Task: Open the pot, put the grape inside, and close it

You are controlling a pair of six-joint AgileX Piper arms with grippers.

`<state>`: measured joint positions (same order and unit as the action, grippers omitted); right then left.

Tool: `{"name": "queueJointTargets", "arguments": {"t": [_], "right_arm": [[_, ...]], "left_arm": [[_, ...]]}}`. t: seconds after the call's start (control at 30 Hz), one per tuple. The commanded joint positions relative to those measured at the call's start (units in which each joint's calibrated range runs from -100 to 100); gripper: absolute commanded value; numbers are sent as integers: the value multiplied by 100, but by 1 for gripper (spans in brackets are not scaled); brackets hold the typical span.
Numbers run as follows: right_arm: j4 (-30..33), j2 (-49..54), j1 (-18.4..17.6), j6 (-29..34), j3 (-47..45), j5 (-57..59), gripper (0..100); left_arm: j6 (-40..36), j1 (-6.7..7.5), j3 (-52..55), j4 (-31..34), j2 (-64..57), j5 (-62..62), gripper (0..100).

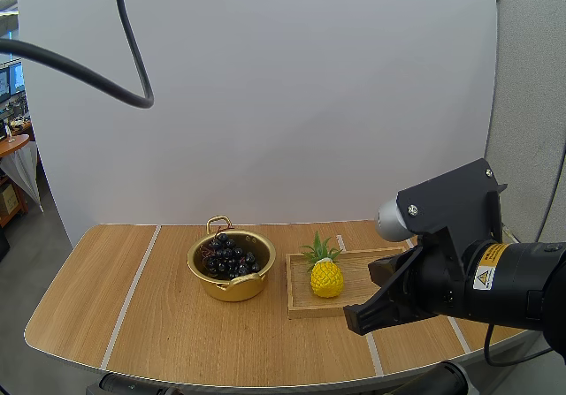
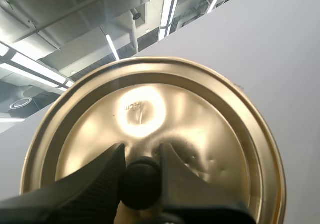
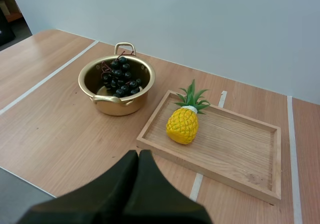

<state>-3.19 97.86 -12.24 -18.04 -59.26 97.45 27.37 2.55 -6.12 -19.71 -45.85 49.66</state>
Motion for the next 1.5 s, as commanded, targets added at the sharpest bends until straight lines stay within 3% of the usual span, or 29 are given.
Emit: {"name": "queueJointTargets", "arguments": {"t": [0.0,0.47,0.8,1.1,1.47], "right_arm": [[33,37,18,-51,-18,-56,0],[-5,37,18,-51,-18,-56,0],[-5,37,18,-51,-18,-56,0],[-5,37,18,-51,-18,-56,0],[-5,37,18,-51,-18,-56,0]], "left_arm": [[-49,7,-41,32,-19,-198,0],[-49,7,-41,-253,-32,-63,0],[47,7,20,-199,-63,4955,0],[604,7,859,-166,240,5034,0],[631,7,1523,-108,1580,5034,0]]}}
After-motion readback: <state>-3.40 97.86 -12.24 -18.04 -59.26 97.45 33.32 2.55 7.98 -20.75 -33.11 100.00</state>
